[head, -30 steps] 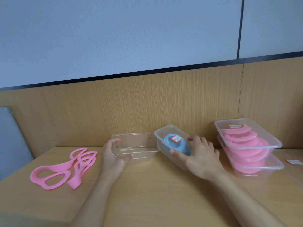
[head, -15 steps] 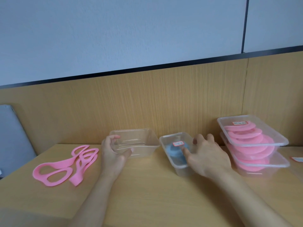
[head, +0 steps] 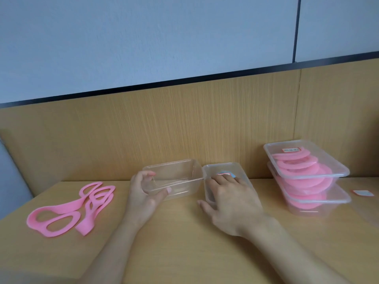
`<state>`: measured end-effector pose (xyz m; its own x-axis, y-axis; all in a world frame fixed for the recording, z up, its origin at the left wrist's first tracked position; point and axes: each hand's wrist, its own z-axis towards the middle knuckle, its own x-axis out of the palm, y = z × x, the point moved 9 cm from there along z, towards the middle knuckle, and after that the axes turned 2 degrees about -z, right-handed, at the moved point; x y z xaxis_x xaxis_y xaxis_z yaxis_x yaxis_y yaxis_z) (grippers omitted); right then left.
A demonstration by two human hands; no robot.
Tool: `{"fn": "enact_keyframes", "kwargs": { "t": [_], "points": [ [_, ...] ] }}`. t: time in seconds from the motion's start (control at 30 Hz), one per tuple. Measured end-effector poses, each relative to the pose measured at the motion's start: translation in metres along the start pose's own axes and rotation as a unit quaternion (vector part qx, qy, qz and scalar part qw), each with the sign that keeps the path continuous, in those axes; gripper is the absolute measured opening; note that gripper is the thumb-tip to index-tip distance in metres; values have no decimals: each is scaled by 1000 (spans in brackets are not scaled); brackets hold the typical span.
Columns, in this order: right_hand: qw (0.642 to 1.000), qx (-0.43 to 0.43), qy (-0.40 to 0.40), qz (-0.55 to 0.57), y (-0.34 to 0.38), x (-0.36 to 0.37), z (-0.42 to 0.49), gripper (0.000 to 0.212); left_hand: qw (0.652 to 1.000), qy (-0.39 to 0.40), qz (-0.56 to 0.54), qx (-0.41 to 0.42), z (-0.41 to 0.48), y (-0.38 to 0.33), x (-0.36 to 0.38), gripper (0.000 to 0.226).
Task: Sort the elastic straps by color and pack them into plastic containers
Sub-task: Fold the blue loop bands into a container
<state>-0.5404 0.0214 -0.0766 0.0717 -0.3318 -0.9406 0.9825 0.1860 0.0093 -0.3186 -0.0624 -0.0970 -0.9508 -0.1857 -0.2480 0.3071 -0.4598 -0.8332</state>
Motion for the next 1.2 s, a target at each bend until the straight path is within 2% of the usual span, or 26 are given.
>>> {"fn": "enact_keyframes", "kwargs": {
  "t": [0.17, 0.3, 0.53, 0.97, 1.07, 1.2],
  "points": [
    [995, 78, 29, -60, -19, -1, 0, 41, 999, 40, -7, -10, -3, 4, 15, 80],
    [988, 137, 40, -58, -35, -2, -1, 44, 998, 53, -11, -19, -4, 5, 18, 98],
    [982, 177, 5, -59, -43, -7, -2, 39, 996, 78, -4, -34, -4, 12, 21, 96],
    [973, 222, 15, -54, -57, -7, -2, 43, 994, 104, 7, -43, -8, 7, 27, 88],
    [971, 234, 9, -53, -62, -8, -2, 46, 993, 113, 12, -43, -9, 6, 30, 93],
    [970, 232, 11, -68, -61, -6, -3, 49, 990, 132, 9, -46, -9, 11, 35, 111]
  ]
}}
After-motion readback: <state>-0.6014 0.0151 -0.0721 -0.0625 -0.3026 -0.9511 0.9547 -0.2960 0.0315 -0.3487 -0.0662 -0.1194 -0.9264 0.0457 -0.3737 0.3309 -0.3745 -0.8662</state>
